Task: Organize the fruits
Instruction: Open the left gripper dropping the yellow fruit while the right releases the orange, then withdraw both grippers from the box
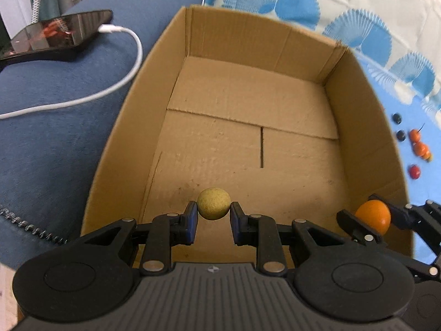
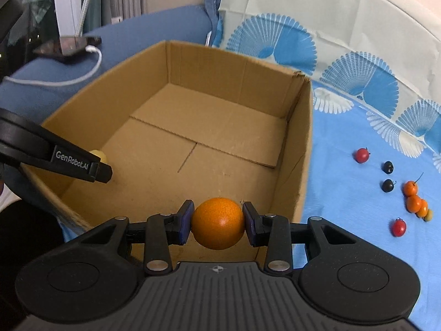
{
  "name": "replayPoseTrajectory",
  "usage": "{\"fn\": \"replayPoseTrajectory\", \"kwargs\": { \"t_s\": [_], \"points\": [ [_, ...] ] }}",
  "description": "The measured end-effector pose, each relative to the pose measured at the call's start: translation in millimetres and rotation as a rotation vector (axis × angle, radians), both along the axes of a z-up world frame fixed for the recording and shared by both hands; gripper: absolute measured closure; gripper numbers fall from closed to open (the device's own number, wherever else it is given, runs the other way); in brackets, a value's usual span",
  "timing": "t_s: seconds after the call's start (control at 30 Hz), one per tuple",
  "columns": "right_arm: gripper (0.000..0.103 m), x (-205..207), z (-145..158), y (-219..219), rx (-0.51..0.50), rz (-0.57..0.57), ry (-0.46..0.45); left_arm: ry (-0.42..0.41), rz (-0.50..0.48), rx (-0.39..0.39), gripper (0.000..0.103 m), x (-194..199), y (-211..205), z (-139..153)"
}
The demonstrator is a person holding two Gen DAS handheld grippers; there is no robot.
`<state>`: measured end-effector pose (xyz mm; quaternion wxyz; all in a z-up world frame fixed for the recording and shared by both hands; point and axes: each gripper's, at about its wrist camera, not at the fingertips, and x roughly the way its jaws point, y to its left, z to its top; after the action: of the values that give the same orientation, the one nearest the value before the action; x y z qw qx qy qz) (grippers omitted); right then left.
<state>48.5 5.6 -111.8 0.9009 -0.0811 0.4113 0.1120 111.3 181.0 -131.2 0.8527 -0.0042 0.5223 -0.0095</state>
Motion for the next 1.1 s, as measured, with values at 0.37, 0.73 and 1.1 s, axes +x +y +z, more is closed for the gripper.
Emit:
{"fn": "replayPoseTrajectory", "kwargs": {
  "t_s": [0.37, 0.73, 1.1],
  "points": [
    [0.053, 6.2, -4.8, -0.6, -0.002, 0.025, 0.001, 0.018, -0.004, -0.017, 0.019, 4.1, 0.3, -15.3],
    [0.009, -47.8, 60.3, -18.5, -0.005, -0.011, -0.097, -0.134, -0.014, -0.005, 0.0, -50.4, -17.9, 50.6],
    [0.002, -149.4, 111.9, -44.6, 0.116, -0.098, -0.178, -0.23, 0.043, 0.063, 0.0, -168.5, -22.1, 80.5]
  ]
}}
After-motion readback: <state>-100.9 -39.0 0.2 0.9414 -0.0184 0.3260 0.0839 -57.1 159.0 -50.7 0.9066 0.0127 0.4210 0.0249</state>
